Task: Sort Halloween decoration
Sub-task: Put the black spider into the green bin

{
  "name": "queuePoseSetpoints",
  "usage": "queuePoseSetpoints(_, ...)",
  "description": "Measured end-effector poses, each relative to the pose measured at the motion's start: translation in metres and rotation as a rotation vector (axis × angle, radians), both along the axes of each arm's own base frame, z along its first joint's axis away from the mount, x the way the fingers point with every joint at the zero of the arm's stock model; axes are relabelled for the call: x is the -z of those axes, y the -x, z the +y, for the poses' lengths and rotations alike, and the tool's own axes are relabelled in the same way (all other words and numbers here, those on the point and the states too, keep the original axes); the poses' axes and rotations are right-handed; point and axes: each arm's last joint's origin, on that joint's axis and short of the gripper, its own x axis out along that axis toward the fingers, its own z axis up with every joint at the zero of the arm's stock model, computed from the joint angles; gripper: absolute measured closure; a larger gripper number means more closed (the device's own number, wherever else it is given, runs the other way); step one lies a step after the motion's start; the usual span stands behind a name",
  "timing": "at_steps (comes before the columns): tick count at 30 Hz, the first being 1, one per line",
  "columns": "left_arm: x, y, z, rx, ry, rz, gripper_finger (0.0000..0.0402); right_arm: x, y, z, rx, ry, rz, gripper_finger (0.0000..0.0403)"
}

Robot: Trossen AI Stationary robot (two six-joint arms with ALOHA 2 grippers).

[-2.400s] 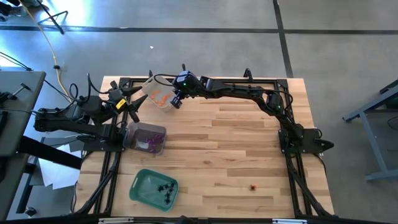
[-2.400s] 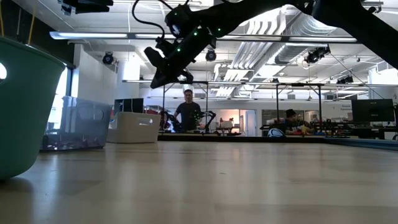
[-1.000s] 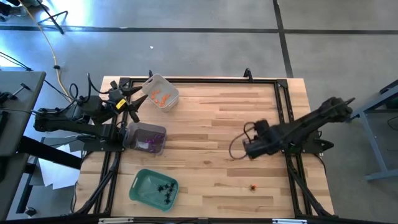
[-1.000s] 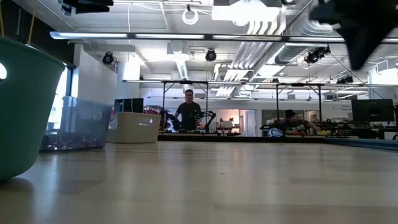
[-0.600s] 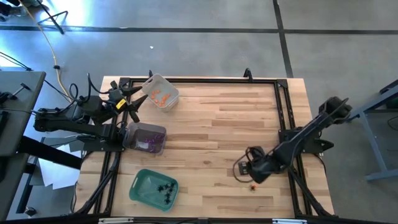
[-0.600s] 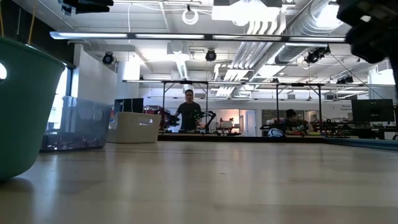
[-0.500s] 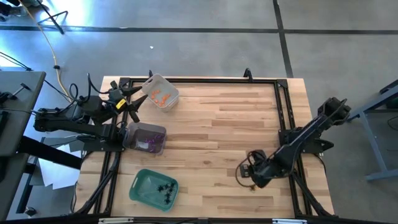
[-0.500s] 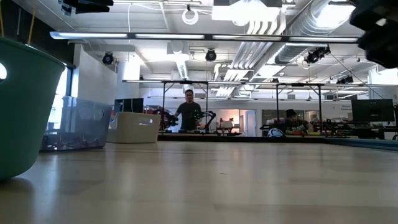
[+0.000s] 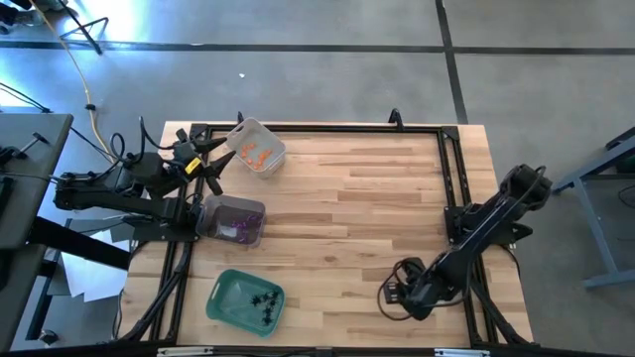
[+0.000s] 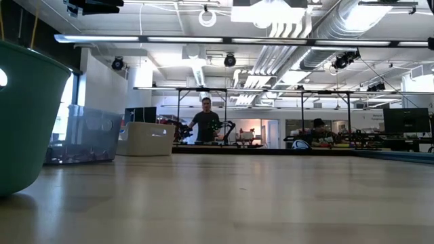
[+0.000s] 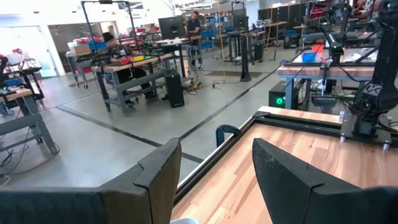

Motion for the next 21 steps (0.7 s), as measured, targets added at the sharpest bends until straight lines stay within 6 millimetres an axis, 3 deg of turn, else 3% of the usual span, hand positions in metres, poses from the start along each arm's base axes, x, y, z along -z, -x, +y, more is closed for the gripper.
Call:
queuePoseSetpoints(8,0.000,0.000,0.000,0.000,0.000,0.000,0.0216,0.023,-0.003,0.006,-0.014,0.012,0.101,0.0273)
queuePoseSetpoints(21,0.000,0.000,0.000,0.000,0.000,0.000,0.0216,0.025,-0.005,0.005,-0.011,0.014,0.107,0.0272)
